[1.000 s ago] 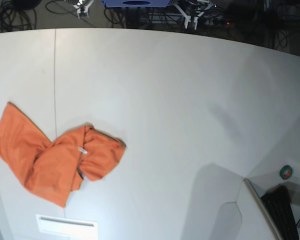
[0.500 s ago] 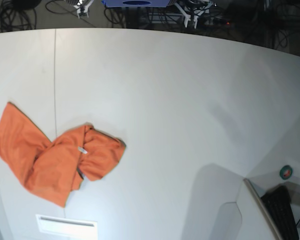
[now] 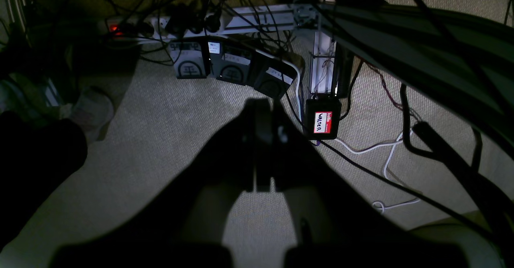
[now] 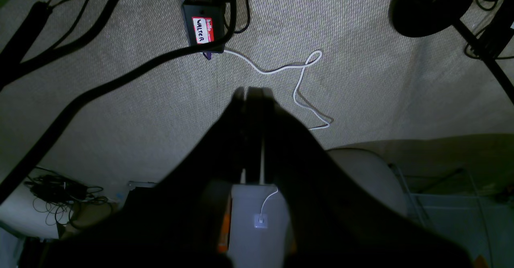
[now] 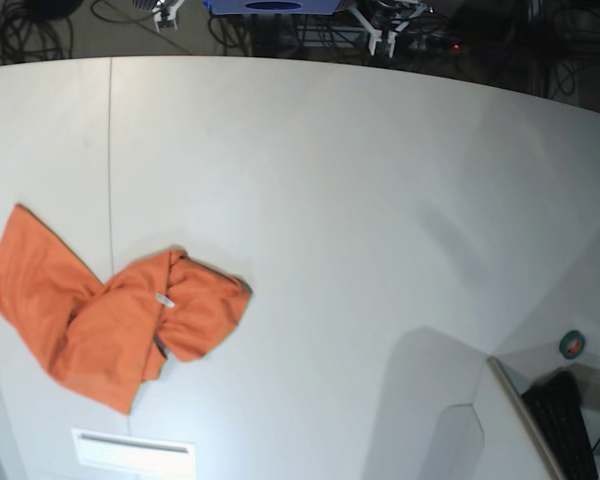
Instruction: Layout the t-shirt on the table in an organized manner, then fold the t-shirt properly
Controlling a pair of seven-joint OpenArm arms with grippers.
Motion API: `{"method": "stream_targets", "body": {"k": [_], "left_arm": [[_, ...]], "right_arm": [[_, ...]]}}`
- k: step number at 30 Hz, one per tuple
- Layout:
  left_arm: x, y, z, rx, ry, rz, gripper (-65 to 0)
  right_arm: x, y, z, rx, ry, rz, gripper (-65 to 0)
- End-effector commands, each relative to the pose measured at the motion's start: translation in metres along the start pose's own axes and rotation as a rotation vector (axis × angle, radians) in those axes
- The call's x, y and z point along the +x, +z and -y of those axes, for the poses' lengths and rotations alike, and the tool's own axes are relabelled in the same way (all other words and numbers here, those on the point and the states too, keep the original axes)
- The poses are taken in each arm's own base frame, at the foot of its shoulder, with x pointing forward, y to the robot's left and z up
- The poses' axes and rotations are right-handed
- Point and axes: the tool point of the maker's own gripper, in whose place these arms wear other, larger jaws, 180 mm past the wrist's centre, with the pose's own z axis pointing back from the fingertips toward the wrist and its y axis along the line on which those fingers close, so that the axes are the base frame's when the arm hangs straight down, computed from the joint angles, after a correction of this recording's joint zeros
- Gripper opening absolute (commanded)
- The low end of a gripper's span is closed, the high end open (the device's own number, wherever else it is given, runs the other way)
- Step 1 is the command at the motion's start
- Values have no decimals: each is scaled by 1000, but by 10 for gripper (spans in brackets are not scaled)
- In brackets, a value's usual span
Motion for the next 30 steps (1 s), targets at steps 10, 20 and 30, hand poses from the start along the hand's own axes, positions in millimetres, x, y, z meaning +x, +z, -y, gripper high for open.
{"method": "stream_targets", "body": {"k": [10,20,30], "left_arm": [[-24,13,-34,49,-36,40,-650],[-26,56,-72,88,-123,194,-650],[21,141,-61,48,-201,457,-650]], "right_arm": [[-42,1,12,-16,-4,-27,-650],[-48,42,32,-66,-79,114,-650],[-36,99,83,-181,-173,219,-650]]}}
